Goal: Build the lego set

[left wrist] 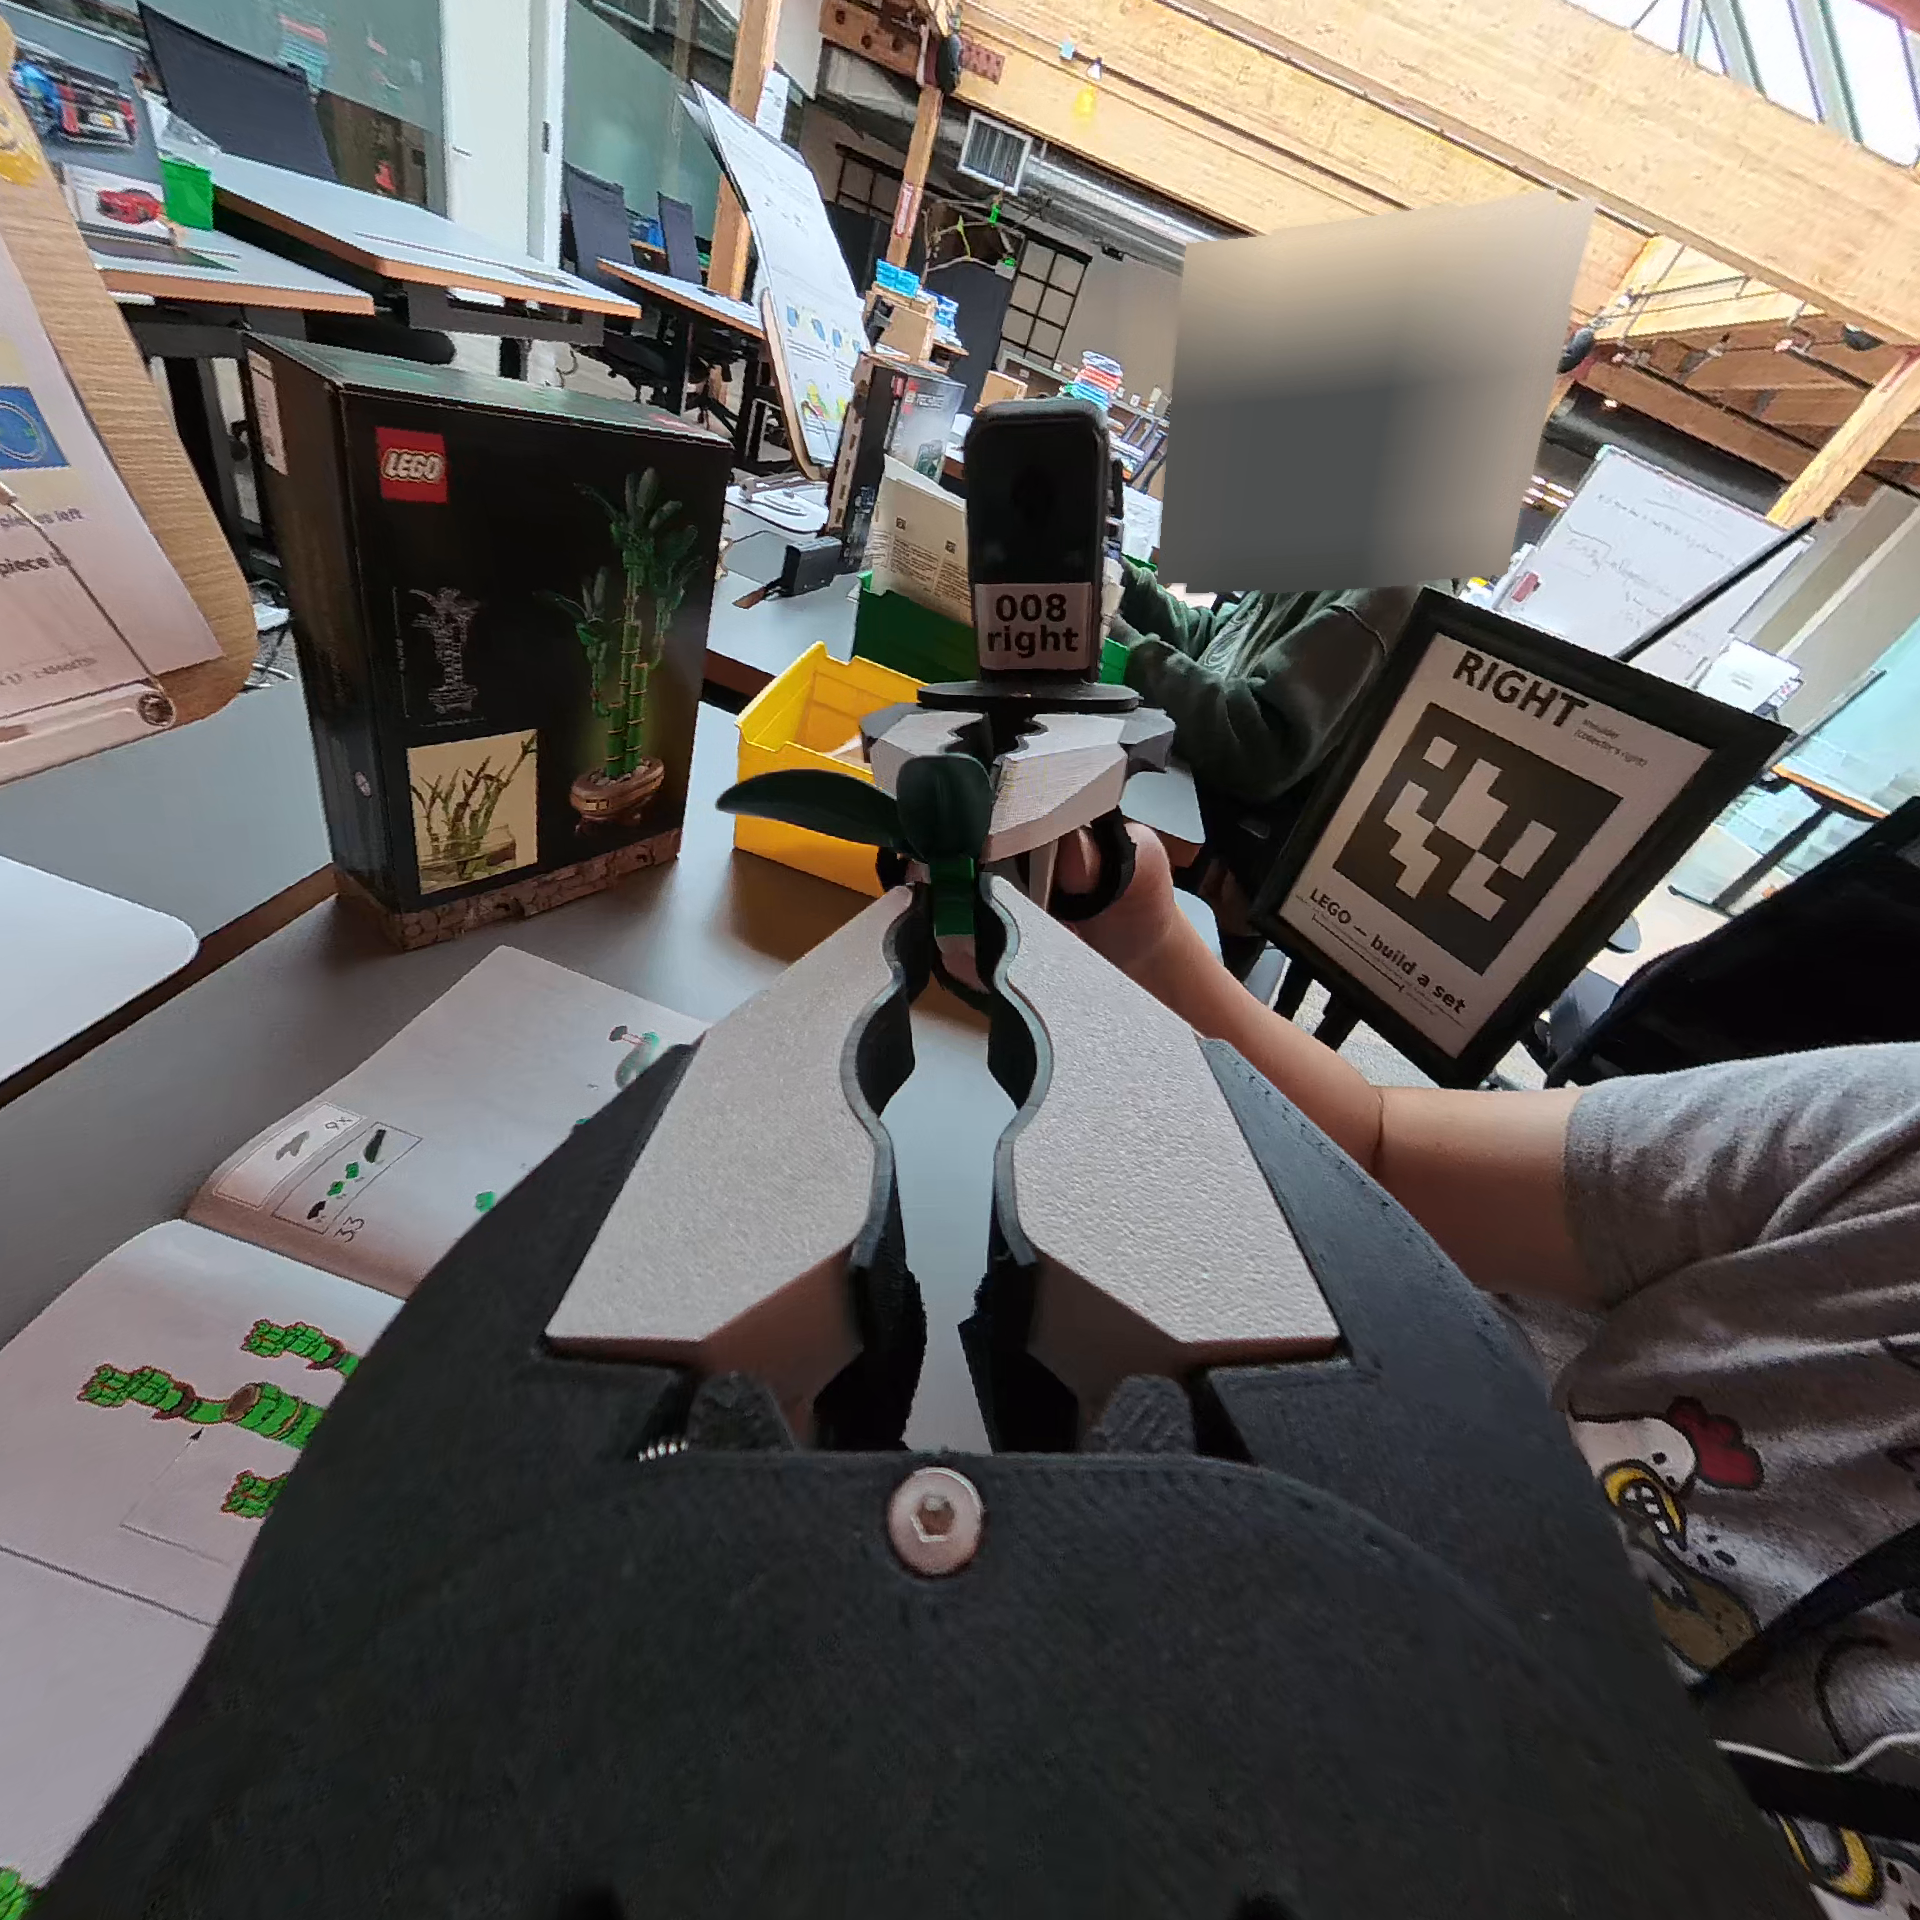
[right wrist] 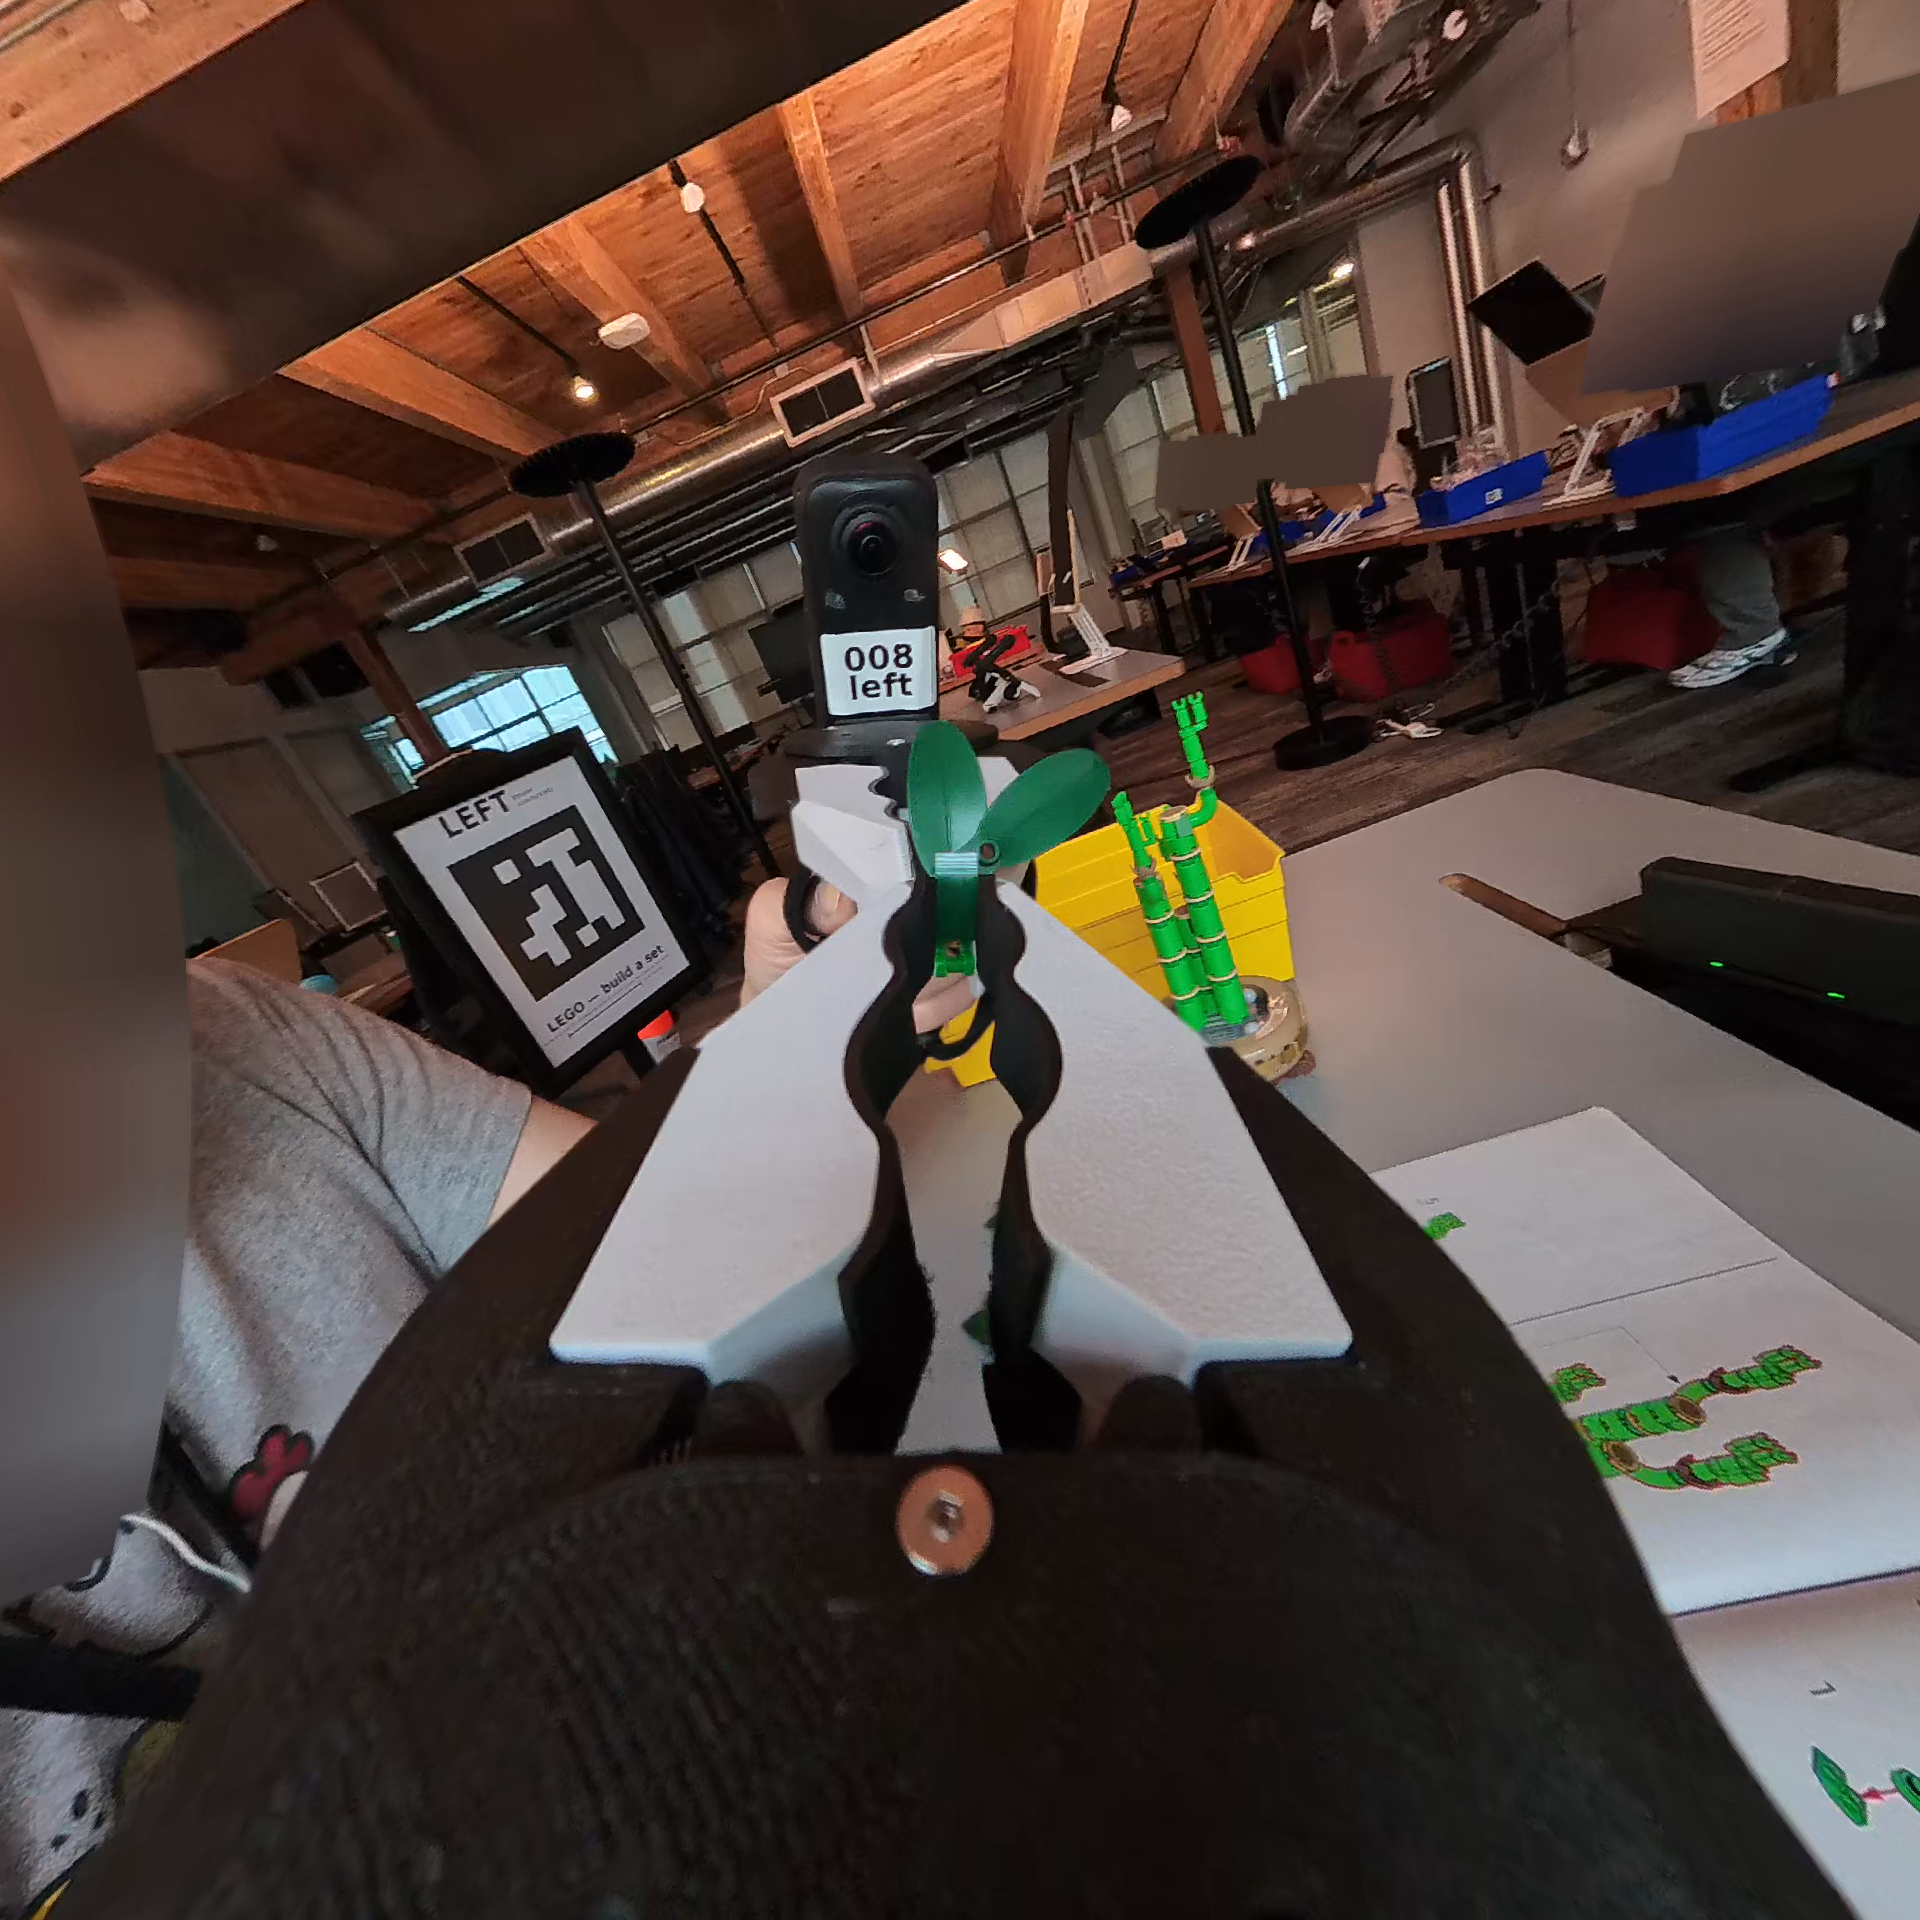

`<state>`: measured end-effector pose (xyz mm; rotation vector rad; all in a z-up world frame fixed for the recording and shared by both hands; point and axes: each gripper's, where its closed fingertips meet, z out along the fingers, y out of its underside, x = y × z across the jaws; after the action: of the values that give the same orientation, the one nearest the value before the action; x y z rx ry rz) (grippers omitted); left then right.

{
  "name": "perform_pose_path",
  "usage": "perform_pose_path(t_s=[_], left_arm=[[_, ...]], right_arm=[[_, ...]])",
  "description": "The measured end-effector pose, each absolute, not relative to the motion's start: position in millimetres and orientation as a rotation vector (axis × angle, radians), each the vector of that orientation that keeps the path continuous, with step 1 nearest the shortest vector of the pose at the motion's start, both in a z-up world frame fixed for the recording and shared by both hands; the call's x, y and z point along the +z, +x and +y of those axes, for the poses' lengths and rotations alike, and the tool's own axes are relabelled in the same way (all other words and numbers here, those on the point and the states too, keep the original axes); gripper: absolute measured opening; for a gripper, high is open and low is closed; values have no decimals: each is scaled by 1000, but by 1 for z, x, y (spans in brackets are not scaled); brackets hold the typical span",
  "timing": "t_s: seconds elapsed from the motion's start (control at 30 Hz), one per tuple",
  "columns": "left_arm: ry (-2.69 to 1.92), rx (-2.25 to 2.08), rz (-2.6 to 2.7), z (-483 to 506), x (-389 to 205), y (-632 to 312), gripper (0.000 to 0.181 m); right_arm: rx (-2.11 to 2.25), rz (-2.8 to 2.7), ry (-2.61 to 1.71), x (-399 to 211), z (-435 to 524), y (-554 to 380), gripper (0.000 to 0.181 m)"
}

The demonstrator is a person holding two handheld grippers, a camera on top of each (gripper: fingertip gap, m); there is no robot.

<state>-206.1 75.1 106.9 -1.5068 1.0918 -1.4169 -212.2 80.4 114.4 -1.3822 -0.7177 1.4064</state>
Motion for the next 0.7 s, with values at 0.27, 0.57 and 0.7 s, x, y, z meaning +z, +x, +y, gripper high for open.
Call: perform_pose_path(t_s=[0.27, 0.57, 0.7], left_arm=[[-1491, -1443, 1175, 67, 104, -206, 5], [-1458, -1583, 1101, 68, 114, -206, 6], [-1431, -1609, 1013, 76, 120, -208, 6]], right_arm=[[1447, -777, -1402, 112, 72, -213, 6], [1240, -815, -1365, 121, 74, -213, 10], [1040, -812, -1234, 141, 71, -206, 30]])
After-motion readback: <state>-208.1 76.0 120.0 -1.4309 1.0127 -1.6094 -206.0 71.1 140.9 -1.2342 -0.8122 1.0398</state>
